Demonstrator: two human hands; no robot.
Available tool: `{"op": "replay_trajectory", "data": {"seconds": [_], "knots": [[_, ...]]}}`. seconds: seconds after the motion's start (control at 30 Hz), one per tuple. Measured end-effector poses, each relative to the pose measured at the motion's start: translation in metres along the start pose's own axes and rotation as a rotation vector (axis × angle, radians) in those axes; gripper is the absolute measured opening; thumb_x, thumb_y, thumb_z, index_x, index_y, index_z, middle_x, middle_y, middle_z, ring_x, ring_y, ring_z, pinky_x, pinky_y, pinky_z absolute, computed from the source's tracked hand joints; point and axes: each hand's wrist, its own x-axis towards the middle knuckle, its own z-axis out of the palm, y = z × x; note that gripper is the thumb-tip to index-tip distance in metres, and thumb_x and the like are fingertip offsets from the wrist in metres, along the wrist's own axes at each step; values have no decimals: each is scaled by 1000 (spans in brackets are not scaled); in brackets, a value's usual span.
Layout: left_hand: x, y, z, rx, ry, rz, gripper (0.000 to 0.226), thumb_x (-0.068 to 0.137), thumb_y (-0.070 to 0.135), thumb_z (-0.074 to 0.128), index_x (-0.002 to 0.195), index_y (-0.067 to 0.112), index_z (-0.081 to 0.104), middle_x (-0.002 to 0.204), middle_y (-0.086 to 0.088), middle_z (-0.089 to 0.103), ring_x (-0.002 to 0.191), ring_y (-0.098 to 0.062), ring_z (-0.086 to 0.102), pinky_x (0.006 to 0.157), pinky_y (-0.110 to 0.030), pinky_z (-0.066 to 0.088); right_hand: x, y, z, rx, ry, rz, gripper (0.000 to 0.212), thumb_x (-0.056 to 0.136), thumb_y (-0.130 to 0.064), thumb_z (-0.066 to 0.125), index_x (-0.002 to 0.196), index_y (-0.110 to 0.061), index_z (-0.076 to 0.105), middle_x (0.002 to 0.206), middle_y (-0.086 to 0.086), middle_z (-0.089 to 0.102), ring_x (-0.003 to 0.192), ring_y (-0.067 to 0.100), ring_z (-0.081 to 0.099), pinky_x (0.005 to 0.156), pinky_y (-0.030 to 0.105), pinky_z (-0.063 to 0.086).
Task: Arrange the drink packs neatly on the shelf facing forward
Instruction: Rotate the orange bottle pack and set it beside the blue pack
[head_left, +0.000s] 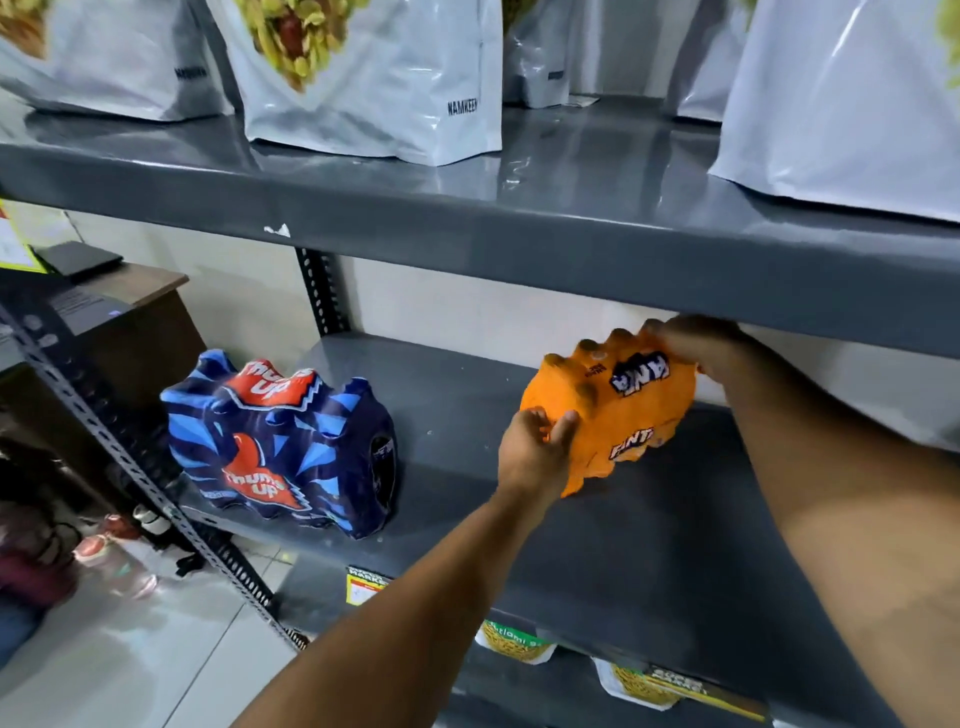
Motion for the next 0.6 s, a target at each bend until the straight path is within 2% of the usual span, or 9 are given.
{"op": "replay_trajectory", "data": {"seconds": [0.03, 0.07, 0.13, 0.2, 0.27, 0.33, 0.37, 0.47, 0.6], "knots": [[2, 2, -1, 0, 1, -16, 39, 93, 48, 57, 104, 10, 54, 94, -5, 57, 83, -22, 55, 66, -29, 39, 6, 0, 1, 6, 11, 0, 22, 95, -28, 49, 99, -12, 63, 122, 21, 62, 91, 15, 65, 39, 6, 36], [3, 2, 0, 0, 5, -15, 46, 92, 49, 57, 110, 7, 55, 102, -10, 62, 88, -25, 58, 66, -29, 40, 7, -2, 1, 7, 22, 13, 20, 96, -29, 48, 98, -15, 63, 120, 12, 63, 99, 21, 60, 46, 9, 38], [1, -1, 2, -1, 10, 11, 45, 91, 50, 59, 110, 9, 55, 109, -10, 63, 96, -24, 61, 69, -29, 44, 1, -2, 1, 0, -14, 2, 22, 99, -23, 45, 78, -23, 54, 99, 1, 60, 98, 18, 47, 70, 16, 38], [-4, -9, 4, -22, 11, 19, 44, 85, 53, 65, 108, 17, 52, 111, -3, 60, 102, -20, 60, 71, -27, 49, -10, -7, 2, -5, -8, -26, 28, 100, -19, 43, 72, -25, 46, 104, 6, 57, 100, 20, 46, 81, 25, 35], [-11, -15, 9, -8, 5, 31, 63, 76, 52, 75, 122, 19, 47, 122, -1, 51, 110, -18, 55, 76, -22, 51, -18, -9, 1, 25, -2, -32, 28, 100, -17, 43, 73, -23, 47, 125, 16, 54, 116, 30, 52, 92, 31, 38], [-16, -19, 16, 71, 41, 43, 83, 71, 45, 82, 136, 17, 37, 131, -3, 37, 115, -18, 45, 89, -26, 46, -11, 4, 3, 93, 13, -17, 18, 97, -27, 49, 81, -21, 56, 133, 16, 55, 122, 35, 52, 103, 39, 41], [-17, -20, 20, 84, 68, 37, 89, 70, 42, 83, 139, 18, 32, 135, -3, 33, 119, -19, 42, 95, -30, 44, -9, 10, 5, 91, 35, -28, 21, 93, -39, 53, 93, -20, 61, 134, 15, 57, 120, 34, 55, 104, 45, 42], [-13, -22, 25, 61, 119, 21, 90, 71, 40, 82, 143, 23, 31, 143, -2, 40, 128, -25, 46, 102, -43, 47, -3, 29, 8, 130, 135, -57, 73, 73, -69, 54, 130, -22, 54, 136, 10, 56, 121, 29, 53, 100, 43, 43], [-10, -25, 18, 203, 68, 128, 89, 78, 53, 70, 150, 26, 27, 144, -3, 48, 129, -27, 49, 101, -47, 48, -10, 38, 12, 77, 225, -21, 78, 82, -74, 35, 125, -13, 57, 132, 16, 57, 117, 33, 53, 91, 40, 42]]}}
